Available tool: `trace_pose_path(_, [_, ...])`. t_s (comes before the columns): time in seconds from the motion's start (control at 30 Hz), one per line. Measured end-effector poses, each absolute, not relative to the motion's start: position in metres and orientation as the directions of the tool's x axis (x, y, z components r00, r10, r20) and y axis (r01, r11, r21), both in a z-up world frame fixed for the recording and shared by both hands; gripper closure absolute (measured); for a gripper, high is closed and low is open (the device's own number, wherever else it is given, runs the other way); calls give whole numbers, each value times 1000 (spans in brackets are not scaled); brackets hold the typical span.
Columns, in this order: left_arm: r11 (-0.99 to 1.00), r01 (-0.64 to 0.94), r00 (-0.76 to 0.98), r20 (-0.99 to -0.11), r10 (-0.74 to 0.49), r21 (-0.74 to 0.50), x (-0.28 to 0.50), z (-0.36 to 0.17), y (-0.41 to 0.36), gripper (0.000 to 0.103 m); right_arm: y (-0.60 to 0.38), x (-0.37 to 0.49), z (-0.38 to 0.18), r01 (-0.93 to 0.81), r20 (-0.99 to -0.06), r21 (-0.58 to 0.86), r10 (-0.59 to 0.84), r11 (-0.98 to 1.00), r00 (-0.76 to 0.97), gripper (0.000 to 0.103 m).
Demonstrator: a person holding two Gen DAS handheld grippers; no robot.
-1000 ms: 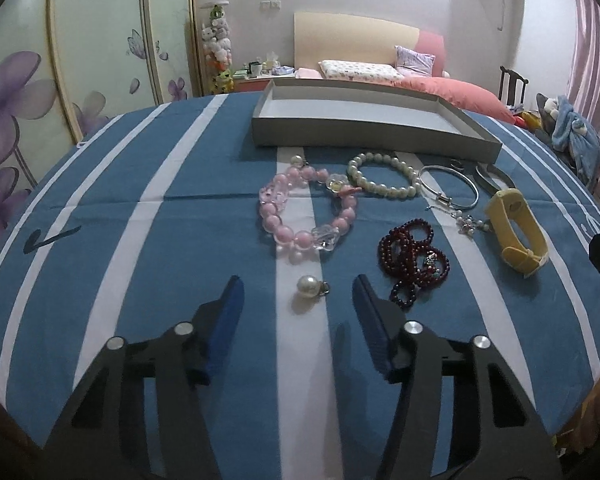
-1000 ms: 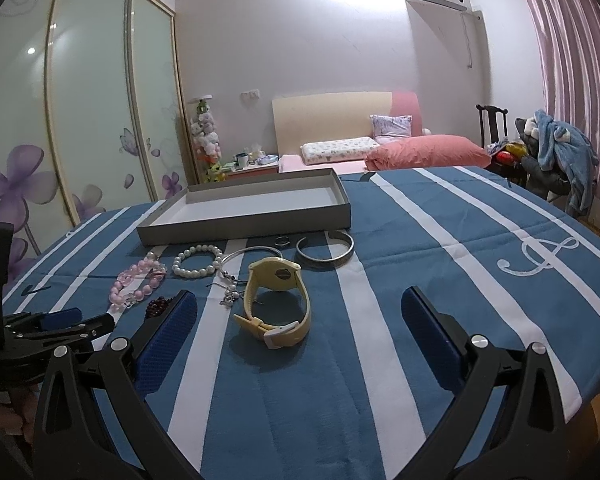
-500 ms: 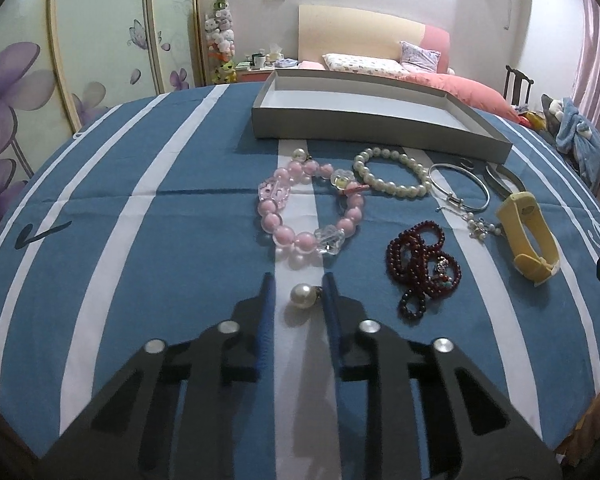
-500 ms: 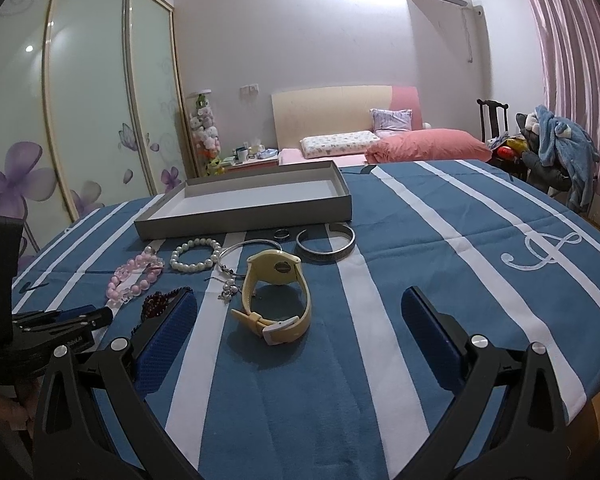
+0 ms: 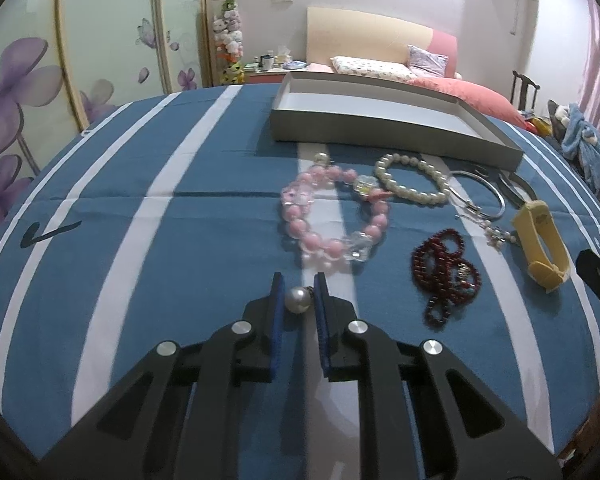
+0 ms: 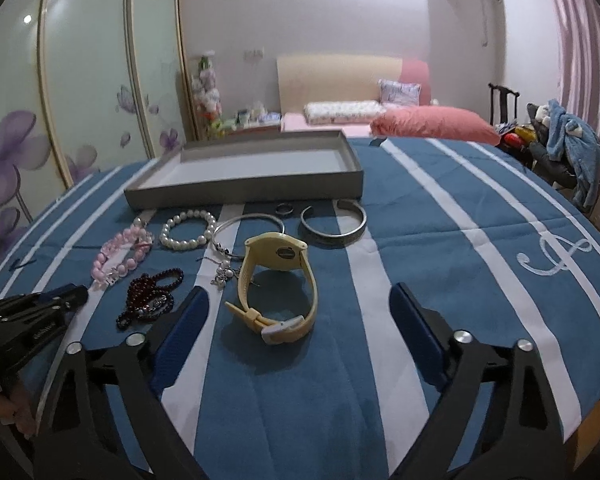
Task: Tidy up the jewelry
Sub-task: 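Grasp the single pearl earring with the left tool while the right tool approaches the yellow watch, then grasp the yellow watch band with the right tool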
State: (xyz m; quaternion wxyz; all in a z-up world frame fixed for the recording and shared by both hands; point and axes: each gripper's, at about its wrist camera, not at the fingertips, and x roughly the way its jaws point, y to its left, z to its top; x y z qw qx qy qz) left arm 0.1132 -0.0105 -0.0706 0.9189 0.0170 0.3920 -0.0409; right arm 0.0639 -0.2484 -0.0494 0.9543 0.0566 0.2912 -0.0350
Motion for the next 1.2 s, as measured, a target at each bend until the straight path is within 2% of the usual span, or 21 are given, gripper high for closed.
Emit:
trace_pose_path(0.17, [998,71,692,-720,-49,-1,115,-70,-4,88,-243,89,-51,99,-632,67,-34,993,774,14])
trace_pose_path(0.4, [997,72,695,-718,-47,4,115,-71,-1,88,-240,113,-54,119,-683,19,-74,993,726,14])
trace_pose_path(0.57, [997,72,694,-718,-47,4,115,-71,-1,88,-244,123,-61,126,-729,43,-55,991,683,16])
trace_pose_path(0.63, [997,72,695,-718,-47,4,115,-71,-1,88,-246,124,-63,126,-741,49,-49,991,669,24])
trace_pose_path(0.77, [997,72,694,-718,-47,4,115,-71,0,88,-247,124,-67,110,-759,73,-16,991,650,33])
trace_pose_path(0.83, [997,72,694,-718,-47,4,115,-71,-1,88,-245,123,-67,99,-759,69,-13,993,651,49])
trace_pose_path(0.9, [997,73,694,-718,-48,3,115,-71,-1,88,-246,122,-66,89,-756,90,10,992,655,57])
trace_pose_path(1.2, [996,83,693,-717,-75,-24,115,-70,0,88,-258,110,-55,81,-706,142,44,987,707,62])
